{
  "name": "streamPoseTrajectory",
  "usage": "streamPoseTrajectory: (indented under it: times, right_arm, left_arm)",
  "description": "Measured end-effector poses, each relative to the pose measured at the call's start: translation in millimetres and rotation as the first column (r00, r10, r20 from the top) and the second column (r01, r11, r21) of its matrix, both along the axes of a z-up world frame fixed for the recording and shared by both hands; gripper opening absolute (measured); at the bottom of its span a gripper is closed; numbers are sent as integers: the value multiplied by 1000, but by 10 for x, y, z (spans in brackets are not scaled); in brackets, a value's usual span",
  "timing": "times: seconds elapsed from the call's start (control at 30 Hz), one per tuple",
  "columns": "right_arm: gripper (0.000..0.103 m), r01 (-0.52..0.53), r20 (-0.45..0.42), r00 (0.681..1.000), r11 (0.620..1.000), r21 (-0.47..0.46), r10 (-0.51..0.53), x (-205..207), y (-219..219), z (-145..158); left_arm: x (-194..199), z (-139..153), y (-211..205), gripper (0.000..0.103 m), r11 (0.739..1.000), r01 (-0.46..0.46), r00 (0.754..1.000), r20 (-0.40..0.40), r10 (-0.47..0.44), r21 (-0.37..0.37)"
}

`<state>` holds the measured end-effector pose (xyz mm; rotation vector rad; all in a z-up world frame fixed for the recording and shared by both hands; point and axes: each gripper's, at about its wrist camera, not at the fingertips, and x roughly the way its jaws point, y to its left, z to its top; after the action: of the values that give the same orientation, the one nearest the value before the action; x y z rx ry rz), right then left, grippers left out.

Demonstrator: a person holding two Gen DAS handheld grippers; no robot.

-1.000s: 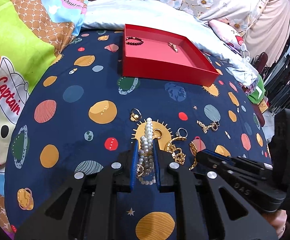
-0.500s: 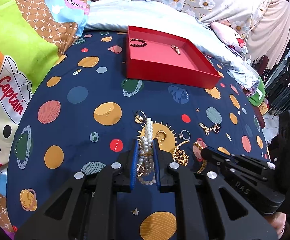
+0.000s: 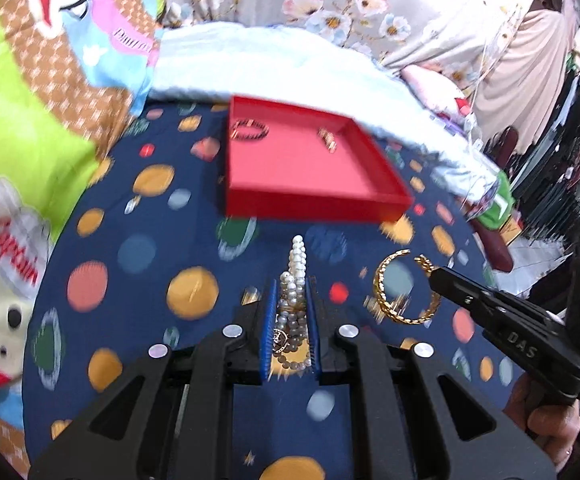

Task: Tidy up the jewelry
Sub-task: 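Carry the pearls and gold bangle to the red tray and open both tools, then move both tools back to the remaining jewelry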

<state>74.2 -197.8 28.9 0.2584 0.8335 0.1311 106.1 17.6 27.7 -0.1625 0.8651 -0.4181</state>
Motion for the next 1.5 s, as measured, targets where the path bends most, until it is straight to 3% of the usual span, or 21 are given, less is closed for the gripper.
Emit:
streamPoseTrajectory:
  times: [0.2,0.4,0.67,0.9,0.97,1.0,1.03,1.1,1.2,1.33,1.5]
  right_arm:
    - [4,37,45,998,999,-6,-37,494,-245,185]
    - [4,67,45,997,997,-35,-65,1212,-428,161]
    - [4,97,-36,994,994,-46,-98,1979,-657,-265]
    - [6,93,-76,992,992,-83,-99,2269,-735,-572]
    - [4,89,-62,993,991,-102,-96,2277,-726,-571]
    - [6,96,-42,994,989,-115,-101,2244,-718,-530]
    - [14,102,-32,994,987,-124,-107,2217,-719,-495]
    - [24,125,6,992,982,-139,-126,2088,-722,-378]
    - [26,132,33,991,984,-122,-129,1772,-728,-195]
    - [38,127,46,992,983,-129,-122,1300,-657,-78]
    - [42,128,31,992,984,-126,-125,636,-567,-79]
  left_arm:
    - [531,323,-163,13,1000,20,997,72,-18,-23]
    - [1210,375,-434,13,999,30,995,99,-31,12]
    - [1984,6,-662,13,998,-5,999,54,2,64]
    - [2252,-281,-774,15,994,-15,1000,12,13,108]
    - [2270,-327,-767,21,993,-37,999,16,36,115]
    - [2264,-331,-750,40,991,-60,998,25,57,121]
    - [2248,-323,-726,52,989,-79,997,32,76,123]
    - [2175,-266,-645,52,988,-108,994,47,103,114]
    - [1995,-163,-519,52,985,-122,991,64,115,118]
    - [1643,-66,-364,52,978,-129,989,86,117,162]
    - [1107,-84,-117,52,977,-134,990,67,124,169]
